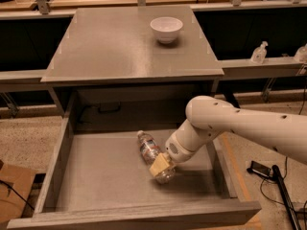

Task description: Pick water bottle from top drawer and place on counter

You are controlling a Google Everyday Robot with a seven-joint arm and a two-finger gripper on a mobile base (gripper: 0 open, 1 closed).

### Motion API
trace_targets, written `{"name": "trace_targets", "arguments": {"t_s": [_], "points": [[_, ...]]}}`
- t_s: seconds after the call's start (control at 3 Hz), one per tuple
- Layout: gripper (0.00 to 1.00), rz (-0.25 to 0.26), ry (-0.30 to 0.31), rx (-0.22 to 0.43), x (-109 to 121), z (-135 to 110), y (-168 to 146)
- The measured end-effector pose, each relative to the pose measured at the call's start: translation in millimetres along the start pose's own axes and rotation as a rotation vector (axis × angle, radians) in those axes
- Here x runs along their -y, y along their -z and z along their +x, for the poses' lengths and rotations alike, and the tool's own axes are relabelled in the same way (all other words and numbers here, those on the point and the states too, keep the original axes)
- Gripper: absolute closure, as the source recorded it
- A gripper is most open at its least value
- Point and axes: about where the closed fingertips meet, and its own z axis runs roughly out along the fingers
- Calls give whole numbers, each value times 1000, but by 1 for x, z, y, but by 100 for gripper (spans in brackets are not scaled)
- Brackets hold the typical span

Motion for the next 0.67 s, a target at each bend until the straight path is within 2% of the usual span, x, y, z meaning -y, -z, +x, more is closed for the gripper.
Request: {"name": "trace_targets", "arguments": {"t_s": [0.33,0.67], "points": [[95,-27,2,75,1,-4,13],[100,-32,97,142,-10,-20,55]]}}
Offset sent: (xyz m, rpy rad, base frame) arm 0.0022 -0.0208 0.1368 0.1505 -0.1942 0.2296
